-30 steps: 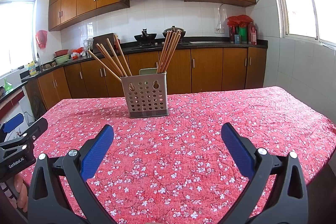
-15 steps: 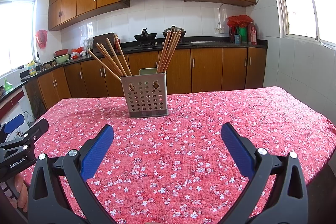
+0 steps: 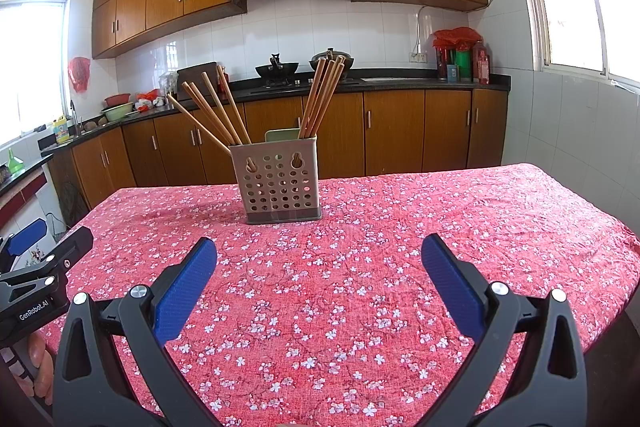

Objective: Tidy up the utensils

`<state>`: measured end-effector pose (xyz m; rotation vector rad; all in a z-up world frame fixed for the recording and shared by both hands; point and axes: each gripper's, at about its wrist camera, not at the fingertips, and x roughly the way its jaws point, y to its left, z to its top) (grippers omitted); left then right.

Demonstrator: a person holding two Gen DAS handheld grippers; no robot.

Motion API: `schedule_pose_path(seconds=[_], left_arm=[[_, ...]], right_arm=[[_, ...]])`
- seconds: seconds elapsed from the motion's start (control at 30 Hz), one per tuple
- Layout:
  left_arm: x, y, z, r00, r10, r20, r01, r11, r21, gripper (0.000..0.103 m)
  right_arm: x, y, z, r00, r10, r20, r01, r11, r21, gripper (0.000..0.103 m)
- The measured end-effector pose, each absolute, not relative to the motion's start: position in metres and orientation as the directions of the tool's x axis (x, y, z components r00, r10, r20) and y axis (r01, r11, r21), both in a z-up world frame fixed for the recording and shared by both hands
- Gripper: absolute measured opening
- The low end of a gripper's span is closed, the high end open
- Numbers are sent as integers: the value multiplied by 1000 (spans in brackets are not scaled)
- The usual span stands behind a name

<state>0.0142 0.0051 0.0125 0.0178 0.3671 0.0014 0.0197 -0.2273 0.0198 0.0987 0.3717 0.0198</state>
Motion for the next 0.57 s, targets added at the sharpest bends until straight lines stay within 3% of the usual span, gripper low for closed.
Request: schedule_pose_path(seconds=[0.57], left_arm=[[15,1,9,931,13,-364,-7,1000,16,99]], right_arm=[[20,-230,18,931,40,-363,-3,995,104,101]])
